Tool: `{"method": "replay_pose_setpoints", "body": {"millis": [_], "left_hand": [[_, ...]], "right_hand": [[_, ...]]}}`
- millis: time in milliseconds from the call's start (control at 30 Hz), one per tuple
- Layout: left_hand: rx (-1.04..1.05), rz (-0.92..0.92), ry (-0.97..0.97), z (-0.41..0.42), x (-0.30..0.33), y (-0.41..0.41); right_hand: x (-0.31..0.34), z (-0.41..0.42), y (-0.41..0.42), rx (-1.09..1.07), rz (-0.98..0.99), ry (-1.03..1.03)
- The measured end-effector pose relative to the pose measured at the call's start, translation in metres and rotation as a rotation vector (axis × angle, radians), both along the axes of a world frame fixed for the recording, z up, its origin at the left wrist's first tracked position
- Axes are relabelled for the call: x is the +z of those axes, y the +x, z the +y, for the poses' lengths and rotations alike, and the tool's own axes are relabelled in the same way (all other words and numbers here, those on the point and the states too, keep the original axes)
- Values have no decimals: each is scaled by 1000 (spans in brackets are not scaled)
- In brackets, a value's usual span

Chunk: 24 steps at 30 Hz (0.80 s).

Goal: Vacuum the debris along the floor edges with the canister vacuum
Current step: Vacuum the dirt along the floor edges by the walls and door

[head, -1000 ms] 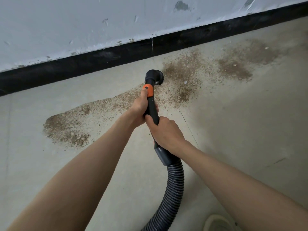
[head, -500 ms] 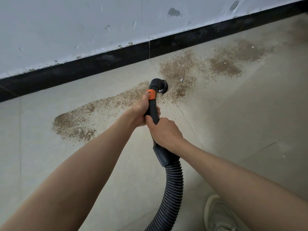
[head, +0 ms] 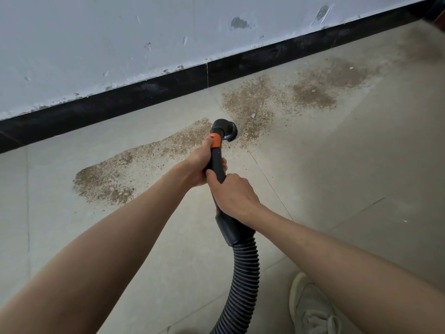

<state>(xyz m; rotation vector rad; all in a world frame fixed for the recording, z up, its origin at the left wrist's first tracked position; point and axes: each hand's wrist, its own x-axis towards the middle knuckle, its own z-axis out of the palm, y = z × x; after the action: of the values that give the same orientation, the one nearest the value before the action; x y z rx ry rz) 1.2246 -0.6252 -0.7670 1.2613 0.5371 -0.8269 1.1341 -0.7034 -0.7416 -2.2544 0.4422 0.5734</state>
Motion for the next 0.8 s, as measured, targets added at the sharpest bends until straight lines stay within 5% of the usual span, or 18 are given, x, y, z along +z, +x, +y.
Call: {"method": "replay_pose_setpoints", "body": {"millis": [800], "left_hand": [[-64,15,-6,-4,0,-25]], "right_hand": [[0,-3,-32,-34,-6,47]]}}
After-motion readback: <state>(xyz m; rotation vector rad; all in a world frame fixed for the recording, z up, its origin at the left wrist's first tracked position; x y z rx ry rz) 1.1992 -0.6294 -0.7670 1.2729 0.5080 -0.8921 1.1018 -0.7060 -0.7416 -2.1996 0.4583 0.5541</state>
